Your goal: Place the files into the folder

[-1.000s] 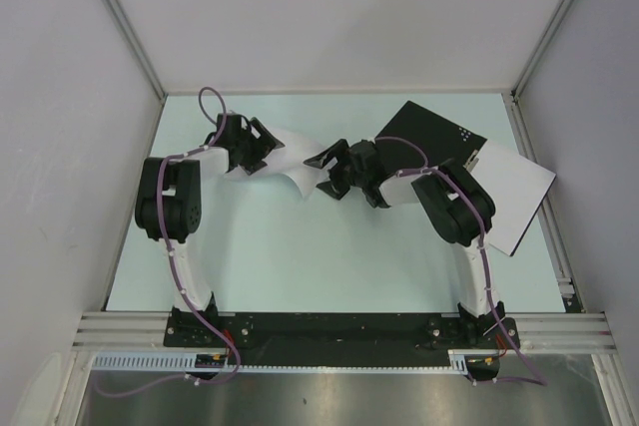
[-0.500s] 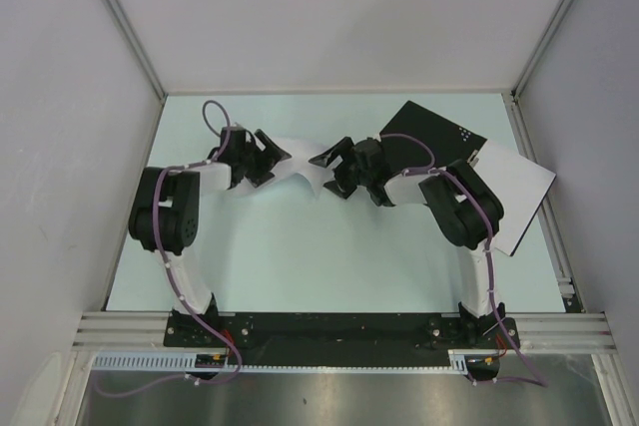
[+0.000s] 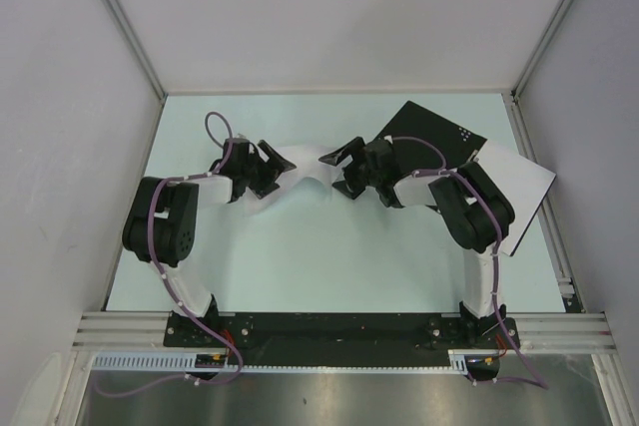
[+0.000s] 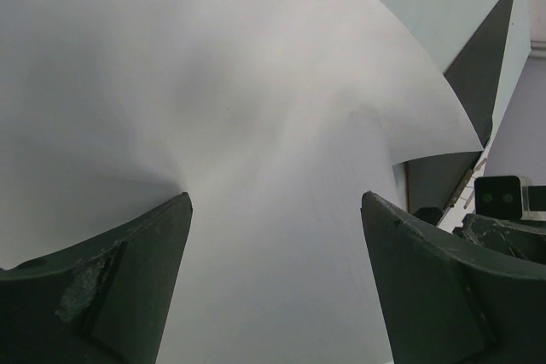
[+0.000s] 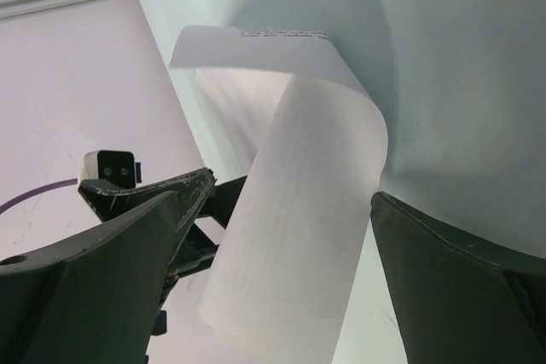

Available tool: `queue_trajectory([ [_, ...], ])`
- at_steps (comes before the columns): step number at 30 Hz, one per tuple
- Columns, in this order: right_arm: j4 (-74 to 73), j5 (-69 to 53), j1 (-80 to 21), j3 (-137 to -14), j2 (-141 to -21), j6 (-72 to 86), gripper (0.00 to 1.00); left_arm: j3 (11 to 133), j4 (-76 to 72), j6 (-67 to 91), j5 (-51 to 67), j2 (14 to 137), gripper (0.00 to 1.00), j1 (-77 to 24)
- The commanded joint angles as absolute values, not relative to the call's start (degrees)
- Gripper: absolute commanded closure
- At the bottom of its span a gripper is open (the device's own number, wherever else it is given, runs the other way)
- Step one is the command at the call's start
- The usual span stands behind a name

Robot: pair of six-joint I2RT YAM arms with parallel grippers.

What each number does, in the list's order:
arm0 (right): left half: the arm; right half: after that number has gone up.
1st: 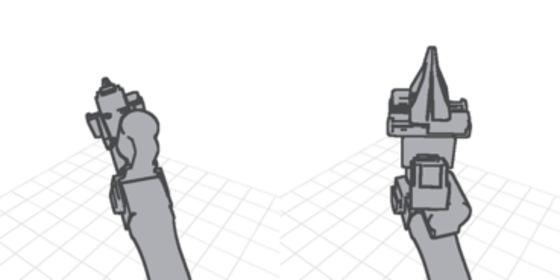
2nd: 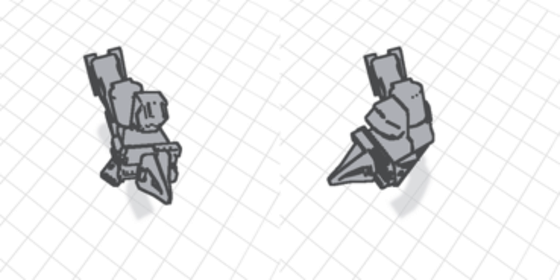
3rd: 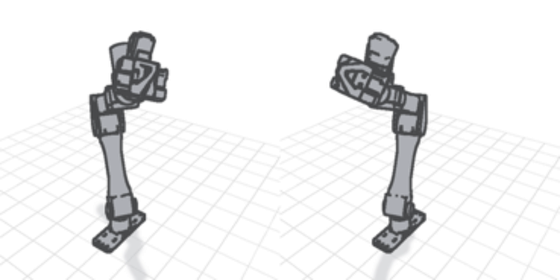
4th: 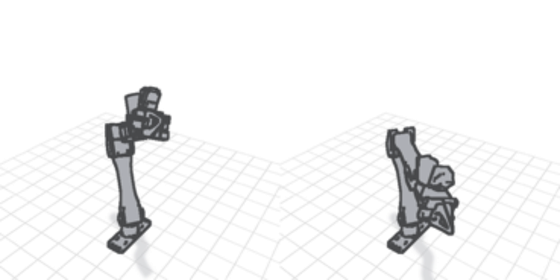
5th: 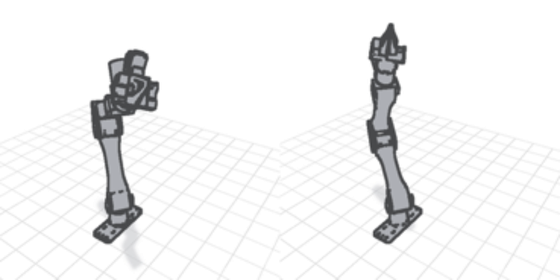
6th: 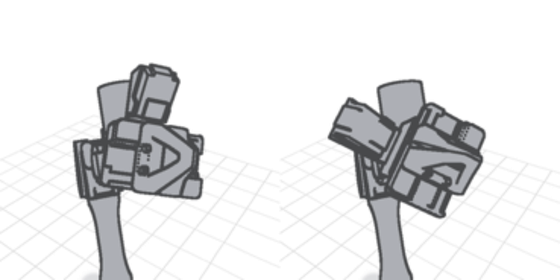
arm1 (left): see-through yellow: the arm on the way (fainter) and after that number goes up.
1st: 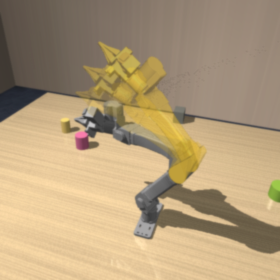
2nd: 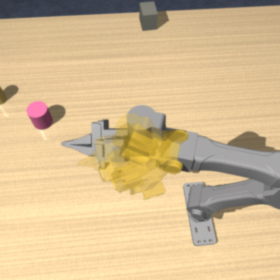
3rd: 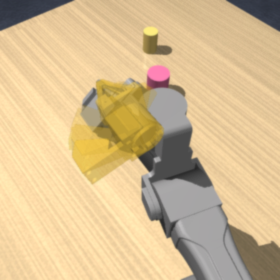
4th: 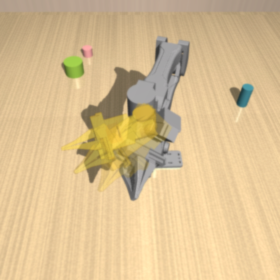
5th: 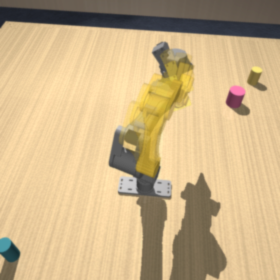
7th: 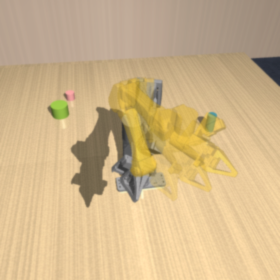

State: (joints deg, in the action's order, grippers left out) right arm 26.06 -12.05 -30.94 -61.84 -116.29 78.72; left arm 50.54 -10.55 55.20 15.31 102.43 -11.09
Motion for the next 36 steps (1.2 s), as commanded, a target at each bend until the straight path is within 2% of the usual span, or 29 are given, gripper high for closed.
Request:
queue_trajectory([
  [1,29.2,-12.5,-30.8,-58.8,-111.8,81.6,0.0,48.6,-4.8,55.6,13.5,102.2,0.11,-11.7],
  [6,35.2,-11.5,-31.8,-53.6,-110.1,90.9,0.0,48.2,-5.0,55.7,13.5,102.0,0.11,-11.8],
  [16,50.7,-9.8,-32.0,-51.9,-112.7,102.6,0.0,48.2,-5.4,56.2,14.0,101.7,0.11,-12.5],
  [26,51.6,-9.7,-32.0,-52.0,-115.8,102.3,0.0,48.3,-5.9,56.6,14.6,101.6,0.11,-13.0],
  [28,48.1,-9.7,-32.0,-52.0,-115.1,100.9,0.0,48.4,-5.6,56.3,14.6,101.4,0.11,-13.0],
  [36,35.7,-3.7,-32.4,-52.6,-110.6,84.6,0.0,49.4,-5.9,55.3,14.6,101.7,0.11,-13.0],
])
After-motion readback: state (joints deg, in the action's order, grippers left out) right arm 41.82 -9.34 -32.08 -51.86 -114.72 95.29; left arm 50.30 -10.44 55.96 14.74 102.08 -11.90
